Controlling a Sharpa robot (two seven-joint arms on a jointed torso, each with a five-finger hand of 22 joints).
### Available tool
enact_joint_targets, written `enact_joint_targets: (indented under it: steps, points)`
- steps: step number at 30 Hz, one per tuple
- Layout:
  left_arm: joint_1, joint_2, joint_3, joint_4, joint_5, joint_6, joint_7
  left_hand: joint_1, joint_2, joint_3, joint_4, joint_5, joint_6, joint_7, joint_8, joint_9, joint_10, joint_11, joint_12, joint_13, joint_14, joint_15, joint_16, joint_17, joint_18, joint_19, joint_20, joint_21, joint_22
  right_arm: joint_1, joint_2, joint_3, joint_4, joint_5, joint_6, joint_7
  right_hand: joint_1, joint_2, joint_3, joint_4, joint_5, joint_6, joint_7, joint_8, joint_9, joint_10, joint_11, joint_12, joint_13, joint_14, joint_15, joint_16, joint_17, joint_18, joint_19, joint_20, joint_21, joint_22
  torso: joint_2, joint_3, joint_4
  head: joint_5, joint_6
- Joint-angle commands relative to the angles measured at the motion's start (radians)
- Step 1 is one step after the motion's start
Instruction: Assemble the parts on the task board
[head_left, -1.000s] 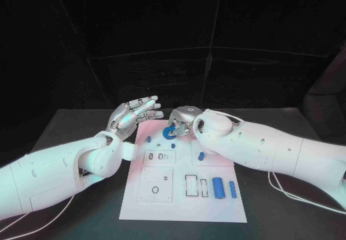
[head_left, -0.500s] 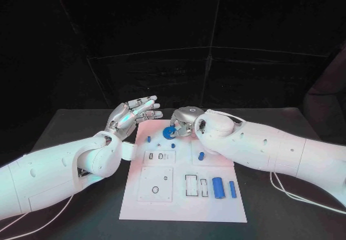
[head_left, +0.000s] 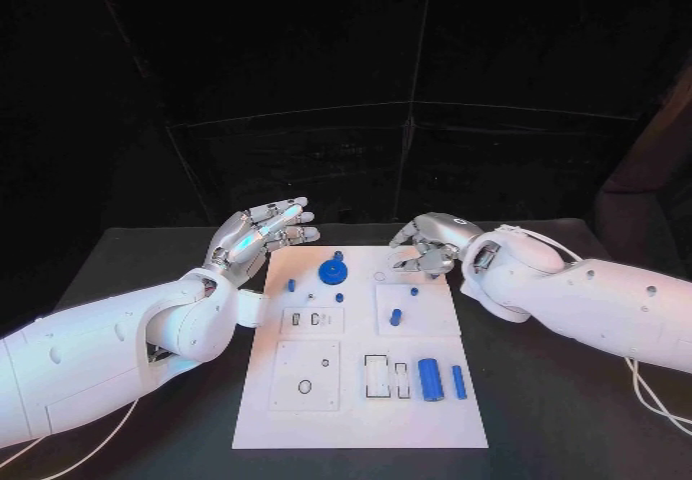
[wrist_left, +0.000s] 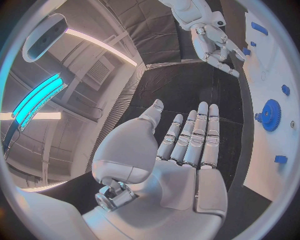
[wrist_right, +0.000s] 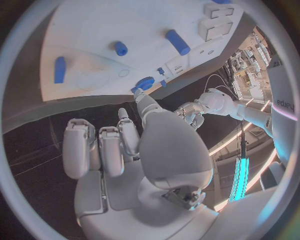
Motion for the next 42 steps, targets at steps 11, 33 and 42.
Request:
enact_joint_targets:
  steps: [11,33,42]
  points:
    - [0.000,0.013,0.000,-0.011,-0.002,0.021,0.007,0.000,0.010,0.002,-0.005,0.002,0.013,0.087,0.001,0.002,0.010,0.000,0.001,0.001,0.010,0.000,-0.004,-0.001,0.015,0.007,-0.001,0.003,-0.002,0.001,-0.128,0.000,-0.017,0.194,-0.007,0.192,0.005,-0.015,-0.012,-0.005,0.013,-0.006,-0.003,-0.004,-0.001,-0.012,0.001,-0.013,0.013,0.076,0.007,-0.002,0.136,-0.015,-0.002,0.007,0.000,-0.001,-0.006,0.0113,-0.0159,-0.017,0.001]
    - [-0.005,0.024,0.000,-0.022,-0.002,0.027,0.012,0.002,0.012,0.003,-0.006,0.002,0.015,0.086,0.001,0.002,0.012,0.000,0.002,0.001,0.011,-0.001,-0.005,-0.002,0.015,0.007,-0.001,0.003,-0.002,-0.065,-0.080,0.000,-0.136,0.217,0.013,0.213,0.006,-0.015,-0.014,-0.006,0.017,-0.011,-0.003,-0.005,-0.002,-0.013,0.001,-0.015,0.011,0.076,0.007,-0.002,0.138,-0.015,-0.002,0.007,0.000,-0.002,-0.006,0.0092,-0.0135,-0.014,-0.009]
    - [-0.005,0.022,0.000,-0.022,-0.002,0.028,0.011,0.002,0.012,0.003,-0.006,0.002,0.015,0.086,0.001,0.002,0.012,0.000,0.002,0.001,0.011,-0.001,-0.005,-0.002,0.015,0.007,-0.001,0.003,-0.002,-0.083,-0.055,0.000,-0.167,0.225,-0.004,0.210,0.007,-0.008,-0.014,-0.006,0.020,-0.014,-0.002,-0.005,-0.002,-0.013,0.002,-0.014,0.012,0.076,0.007,-0.002,0.138,-0.014,-0.003,0.007,-0.001,-0.003,-0.007,0.0093,-0.0152,-0.012,-0.011]
